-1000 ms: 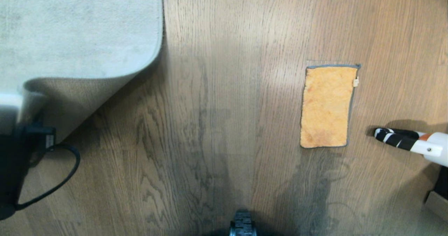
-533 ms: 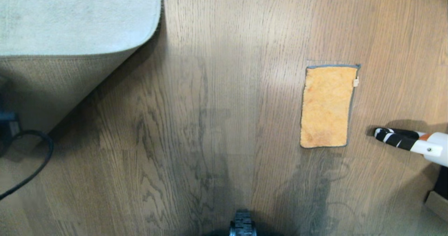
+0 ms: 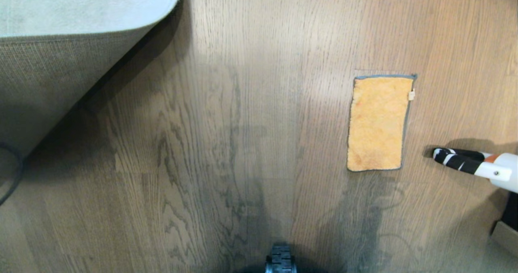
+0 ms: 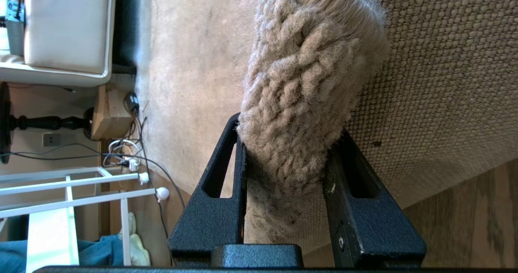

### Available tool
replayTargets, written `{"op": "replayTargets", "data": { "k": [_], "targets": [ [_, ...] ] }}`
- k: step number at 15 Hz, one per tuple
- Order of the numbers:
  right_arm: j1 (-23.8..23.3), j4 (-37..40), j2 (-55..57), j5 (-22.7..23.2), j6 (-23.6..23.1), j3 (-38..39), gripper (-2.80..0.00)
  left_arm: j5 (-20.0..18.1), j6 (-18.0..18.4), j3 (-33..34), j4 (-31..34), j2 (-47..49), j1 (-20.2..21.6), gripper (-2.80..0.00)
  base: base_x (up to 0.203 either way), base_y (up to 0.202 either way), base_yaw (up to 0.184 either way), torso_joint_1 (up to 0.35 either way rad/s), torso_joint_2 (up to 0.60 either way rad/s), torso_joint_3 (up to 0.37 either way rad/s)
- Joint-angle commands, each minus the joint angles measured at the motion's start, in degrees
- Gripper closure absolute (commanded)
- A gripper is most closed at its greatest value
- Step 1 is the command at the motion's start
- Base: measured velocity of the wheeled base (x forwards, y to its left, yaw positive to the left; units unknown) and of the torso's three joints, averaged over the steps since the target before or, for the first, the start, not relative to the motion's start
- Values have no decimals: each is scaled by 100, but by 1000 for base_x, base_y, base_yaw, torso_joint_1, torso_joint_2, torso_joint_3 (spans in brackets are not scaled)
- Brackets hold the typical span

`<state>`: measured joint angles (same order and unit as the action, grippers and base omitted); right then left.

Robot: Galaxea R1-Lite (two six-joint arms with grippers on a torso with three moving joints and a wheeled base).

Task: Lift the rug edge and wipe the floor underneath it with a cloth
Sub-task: Lift up the carpet, then lay down the carpet

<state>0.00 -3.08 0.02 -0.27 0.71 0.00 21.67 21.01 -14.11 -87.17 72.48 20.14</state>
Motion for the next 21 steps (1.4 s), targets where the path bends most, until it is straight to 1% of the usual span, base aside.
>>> {"op": "replayTargets", "data": {
  "k": [1,3,8,18,21],
  "targets": [
    [0,-8,6,0,0,0,0,18,-30,60,-279,-235,13,0,0,0,0,0,0,0],
    [0,1,6,0,0,0,0,-4,-106,133,-180,-401,-2,0,0,0,0,0,0,0],
    [0,-8,0,0,0,0,0,13,-115,163,60,-832,-1,0,0,0,0,0,0,0],
    [0,-8,6,0,0,0,0,4,-115,548,77,-902,-10,0,0,0,0,0,0,0],
    [0,-8,6,0,0,0,0,4,-107,548,77,-895,-10,0,0,0,0,0,0,0]
  ]
}}
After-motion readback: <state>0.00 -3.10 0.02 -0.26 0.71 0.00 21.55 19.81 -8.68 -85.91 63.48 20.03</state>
